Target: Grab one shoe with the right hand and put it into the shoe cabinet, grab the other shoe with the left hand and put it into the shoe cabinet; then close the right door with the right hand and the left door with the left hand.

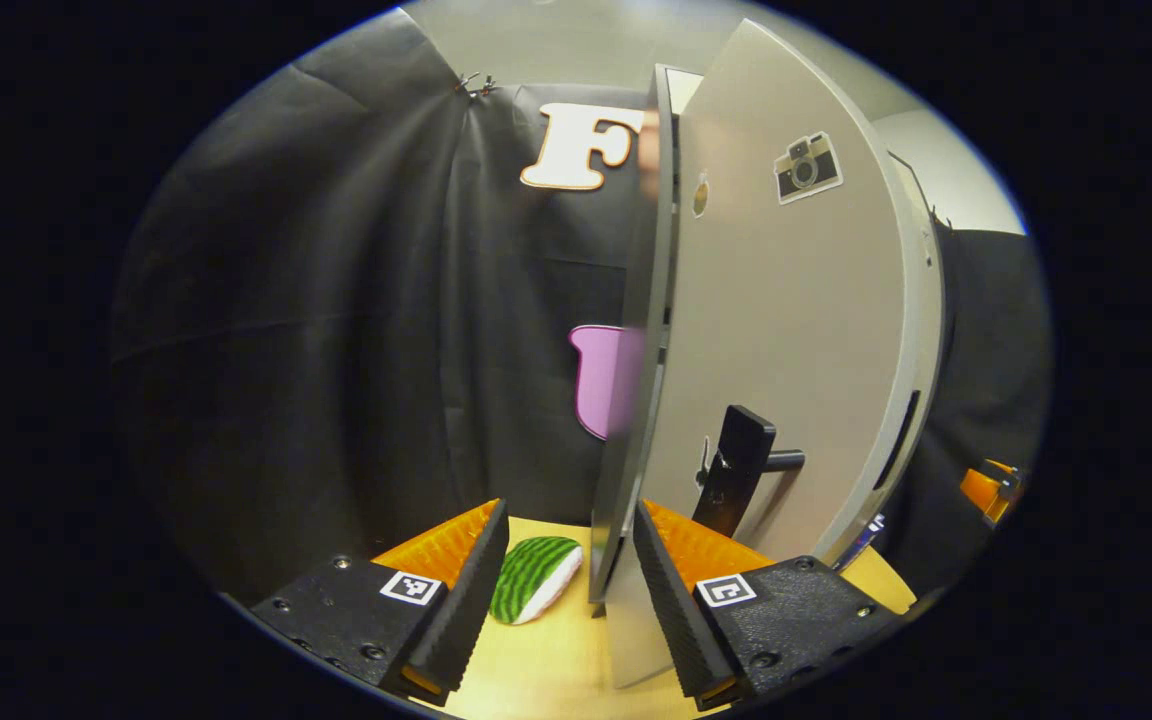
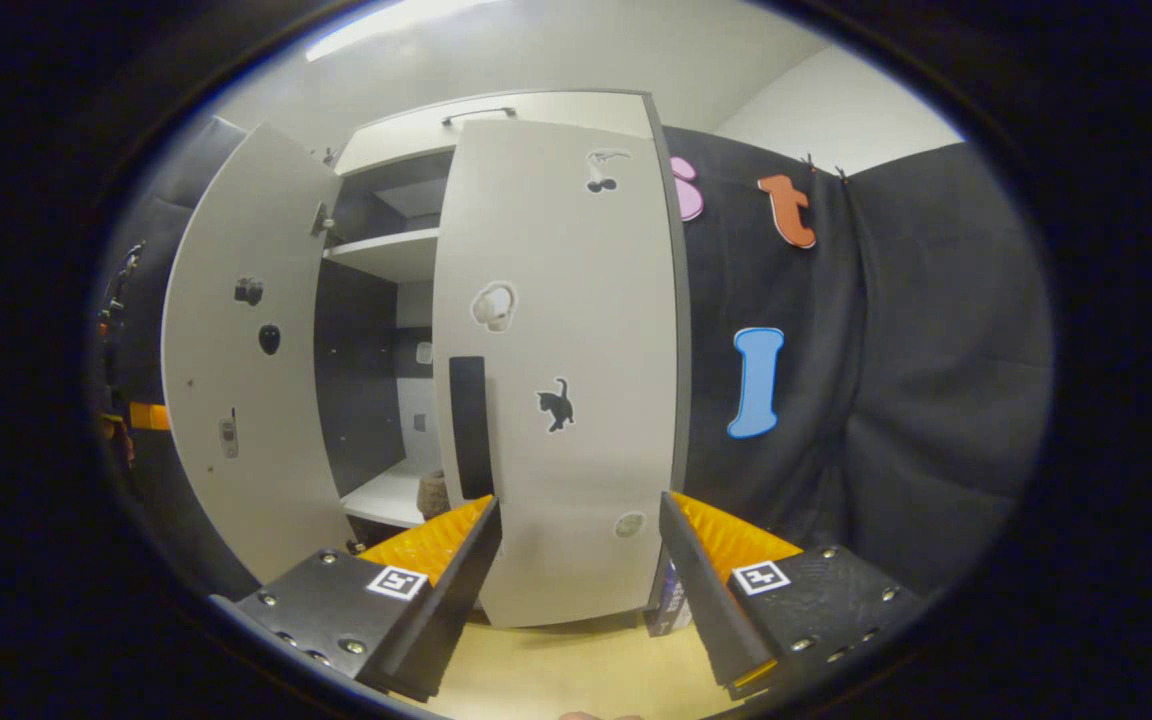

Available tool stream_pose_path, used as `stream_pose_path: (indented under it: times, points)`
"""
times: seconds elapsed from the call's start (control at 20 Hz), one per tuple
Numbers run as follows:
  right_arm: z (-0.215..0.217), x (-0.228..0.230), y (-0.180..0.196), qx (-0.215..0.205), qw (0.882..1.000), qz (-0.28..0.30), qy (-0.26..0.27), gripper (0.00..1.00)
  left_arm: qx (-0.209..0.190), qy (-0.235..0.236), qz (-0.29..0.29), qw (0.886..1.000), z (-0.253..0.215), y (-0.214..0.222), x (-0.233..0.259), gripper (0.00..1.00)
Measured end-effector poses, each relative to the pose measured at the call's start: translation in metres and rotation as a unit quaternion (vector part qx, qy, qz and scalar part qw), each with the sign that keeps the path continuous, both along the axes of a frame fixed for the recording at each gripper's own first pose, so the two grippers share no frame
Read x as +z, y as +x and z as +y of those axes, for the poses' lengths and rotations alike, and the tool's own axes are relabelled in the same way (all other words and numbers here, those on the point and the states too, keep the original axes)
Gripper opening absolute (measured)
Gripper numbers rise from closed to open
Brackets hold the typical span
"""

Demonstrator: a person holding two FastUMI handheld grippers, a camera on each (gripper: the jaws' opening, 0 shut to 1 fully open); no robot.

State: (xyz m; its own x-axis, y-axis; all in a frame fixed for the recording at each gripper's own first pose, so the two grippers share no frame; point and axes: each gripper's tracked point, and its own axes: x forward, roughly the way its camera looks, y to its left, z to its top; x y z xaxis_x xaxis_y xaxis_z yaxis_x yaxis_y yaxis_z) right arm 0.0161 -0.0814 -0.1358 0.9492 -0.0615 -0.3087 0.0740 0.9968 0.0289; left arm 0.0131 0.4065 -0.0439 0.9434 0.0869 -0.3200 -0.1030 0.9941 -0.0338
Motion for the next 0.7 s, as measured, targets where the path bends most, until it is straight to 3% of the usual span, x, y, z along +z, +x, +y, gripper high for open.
stream_pose_path:
  times: [0.05,0.15,0.2,0.3,0.45,0.7]
  points:
    - [0.001,0.000,0.001,0.002,1.000,0.000,-0.001,0.95,-0.007,-0.004,0.001,1.000,-0.007,0.001,-0.002,0.79]
    - [0.000,-0.001,0.000,0.000,1.000,0.000,-0.002,0.95,-0.020,-0.008,0.001,1.000,-0.018,0.006,-0.006,0.78]
    - [-0.002,-0.001,-0.002,-0.003,1.000,0.001,-0.003,0.95,-0.028,-0.011,0.004,1.000,-0.027,0.010,-0.008,0.72]
    - [-0.013,-0.002,-0.010,-0.014,1.000,0.004,-0.009,0.95,-0.048,-0.017,0.005,0.999,-0.049,0.017,-0.012,0.78]
    - [-0.035,-0.004,-0.023,-0.042,0.999,0.011,-0.017,0.93,-0.074,-0.015,0.006,0.997,-0.075,0.029,-0.018,0.78]
    - [-0.071,-0.006,-0.047,-0.087,0.996,0.020,-0.021,0.93,-0.125,-0.054,0.016,0.991,-0.127,0.045,-0.036,0.78]
